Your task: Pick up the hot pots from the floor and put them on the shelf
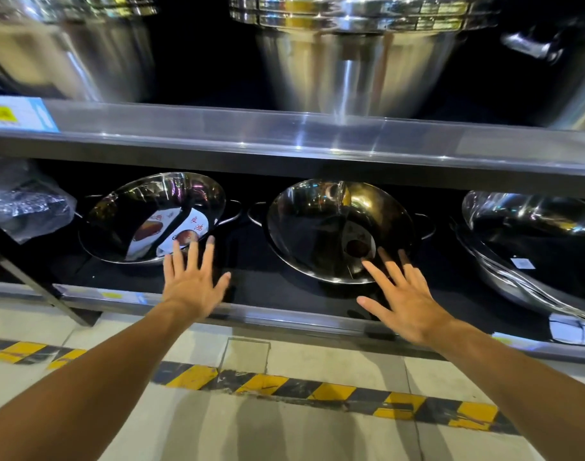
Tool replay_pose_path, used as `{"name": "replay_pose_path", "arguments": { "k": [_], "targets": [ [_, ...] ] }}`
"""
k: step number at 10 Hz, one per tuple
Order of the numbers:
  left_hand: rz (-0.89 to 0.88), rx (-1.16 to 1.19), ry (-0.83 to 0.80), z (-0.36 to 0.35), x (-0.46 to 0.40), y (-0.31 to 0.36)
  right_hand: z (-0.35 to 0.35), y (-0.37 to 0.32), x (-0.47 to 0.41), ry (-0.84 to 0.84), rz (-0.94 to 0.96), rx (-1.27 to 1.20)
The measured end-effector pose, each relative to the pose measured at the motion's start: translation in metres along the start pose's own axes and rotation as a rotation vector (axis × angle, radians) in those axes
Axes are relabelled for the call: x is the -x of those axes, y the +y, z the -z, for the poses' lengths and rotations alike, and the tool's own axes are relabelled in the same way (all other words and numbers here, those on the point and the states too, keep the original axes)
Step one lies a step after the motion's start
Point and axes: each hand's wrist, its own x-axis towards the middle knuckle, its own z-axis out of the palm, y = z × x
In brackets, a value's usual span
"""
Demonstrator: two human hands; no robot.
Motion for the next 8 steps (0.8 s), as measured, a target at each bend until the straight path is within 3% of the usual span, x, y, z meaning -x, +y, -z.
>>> {"name": "replay_pose_path", "arguments": {
  "k": [1,2,4,6,7,8],
  "targets": [
    [0.051,-0.054,-0.093,-0.01,0.002,-0.053,-0.006,-0.012,-0.004,-0.097,-0.027,-0.067],
    [-0.01,-0.007,-0.151,-0.011,0.002,-0.074,-0.009,-0.019,-0.008,-0.113,-0.069,-0.073],
    [-0.047,-0.119,-0.091,-0.001,-0.002,-0.063,-0.002,-0.019,-0.007,-0.082,-0.069,0.03],
    [-0.291,-0.045,0.092,0.023,0.002,-0.023,0.018,-0.035,-0.009,0.27,-0.07,0.214],
    [-0.403,0.067,0.145,0.032,0.037,0.005,0.022,-0.054,-0.001,0.407,0.015,0.065],
    [-0.445,0.218,0.166,0.034,0.081,0.022,0.017,-0.087,0.018,0.372,0.139,-0.192]
  ]
}}
